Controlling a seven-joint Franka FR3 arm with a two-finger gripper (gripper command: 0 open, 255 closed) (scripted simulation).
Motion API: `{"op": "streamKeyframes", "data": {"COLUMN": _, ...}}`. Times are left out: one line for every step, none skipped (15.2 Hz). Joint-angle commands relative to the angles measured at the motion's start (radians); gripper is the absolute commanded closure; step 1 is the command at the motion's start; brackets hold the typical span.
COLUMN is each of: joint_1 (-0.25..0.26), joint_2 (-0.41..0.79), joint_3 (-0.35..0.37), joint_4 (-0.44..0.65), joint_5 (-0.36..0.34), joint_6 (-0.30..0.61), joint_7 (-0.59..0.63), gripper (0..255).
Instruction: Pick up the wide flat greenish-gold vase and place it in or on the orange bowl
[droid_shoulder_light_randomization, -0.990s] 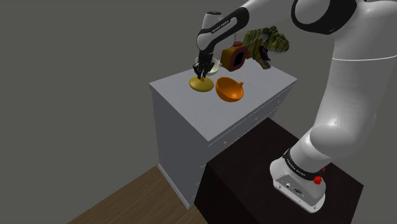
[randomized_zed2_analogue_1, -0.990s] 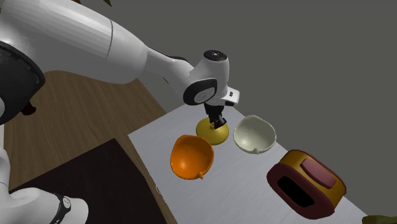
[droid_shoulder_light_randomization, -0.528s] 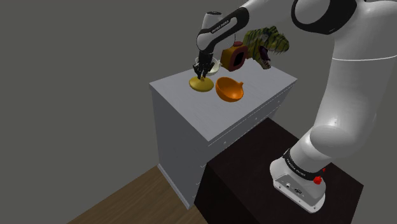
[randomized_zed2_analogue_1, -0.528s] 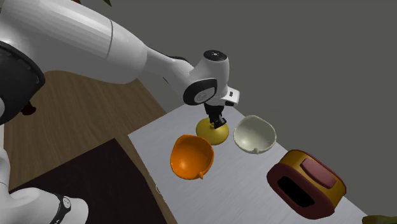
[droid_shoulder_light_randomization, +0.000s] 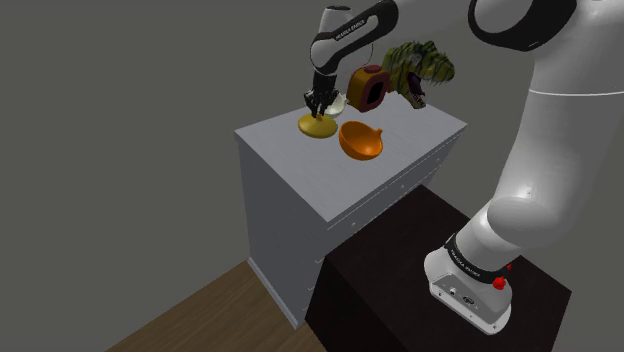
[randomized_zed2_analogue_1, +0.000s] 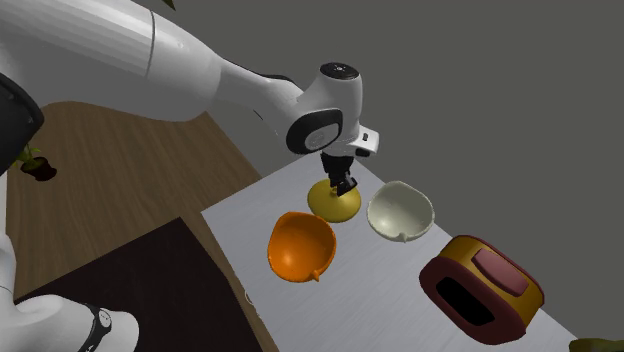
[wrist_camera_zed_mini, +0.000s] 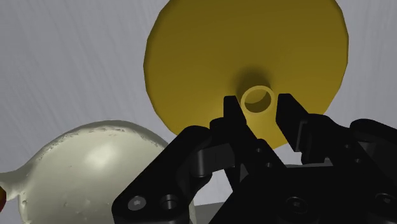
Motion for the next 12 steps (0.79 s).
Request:
{"op": "streamKeyframes", "data": {"joint_1": 0.000, "joint_2": -0.015, "joint_3": 0.000, "joint_4": 0.009, "joint_5": 0.000, "joint_6": -0.024, "joint_7": -0.001, "gripper": 255}}
{"op": "streamKeyframes", "data": {"joint_1": 0.000, "joint_2": -0.022, "joint_3": 0.000, "joint_4": 0.012, "joint_5": 0.000, "joint_6": -0.035, "joint_7": -0.001, "gripper": 255}}
{"op": "streamKeyframes", "data": {"joint_1": 0.000, "joint_2": -0.029, "joint_3": 0.000, "joint_4": 0.017, "joint_5": 0.000, "joint_6": -0.046, "joint_7": -0.001, "gripper": 255}}
{"op": "streamKeyframes", "data": {"joint_1": 0.000, "joint_2": -0.036, "joint_3": 0.000, "joint_4": 0.021, "joint_5": 0.000, "joint_6": -0.057, "joint_7": -0.001, "gripper": 255}}
{"op": "streamKeyframes", "data": {"joint_1": 0.000, "joint_2": -0.043, "joint_3": 0.000, "joint_4": 0.026, "joint_5": 0.000, "joint_6": -0.068, "joint_7": -0.001, "gripper": 255}}
{"op": "streamKeyframes", "data": {"joint_1": 0.000, "joint_2": -0.049, "joint_3": -0.001, "joint_4": 0.030, "joint_5": 0.000, "joint_6": -0.079, "joint_7": -0.001, "gripper": 255}}
{"op": "streamKeyframes", "data": {"joint_1": 0.000, "joint_2": -0.056, "joint_3": -0.001, "joint_4": 0.035, "joint_5": 0.000, "joint_6": -0.091, "joint_7": -0.002, "gripper": 255}}
{"op": "streamKeyframes", "data": {"joint_1": 0.000, "joint_2": -0.062, "joint_3": -0.001, "joint_4": 0.041, "joint_5": -0.001, "joint_6": -0.102, "joint_7": -0.002, "gripper": 255}}
{"op": "streamKeyframes", "data": {"joint_1": 0.000, "joint_2": -0.068, "joint_3": -0.001, "joint_4": 0.046, "joint_5": -0.001, "joint_6": -0.114, "joint_7": -0.002, "gripper": 255}}
{"op": "streamKeyframes", "data": {"joint_1": 0.000, "joint_2": -0.073, "joint_3": -0.001, "joint_4": 0.052, "joint_5": -0.001, "joint_6": -0.125, "joint_7": -0.002, "gripper": 255}}
{"op": "streamKeyframes", "data": {"joint_1": 0.000, "joint_2": -0.079, "joint_3": -0.001, "joint_4": 0.058, "joint_5": -0.001, "joint_6": -0.137, "joint_7": -0.002, "gripper": 255}}
{"op": "streamKeyframes", "data": {"joint_1": 0.000, "joint_2": -0.084, "joint_3": -0.001, "joint_4": 0.064, "joint_5": -0.001, "joint_6": -0.148, "joint_7": -0.002, "gripper": 255}}
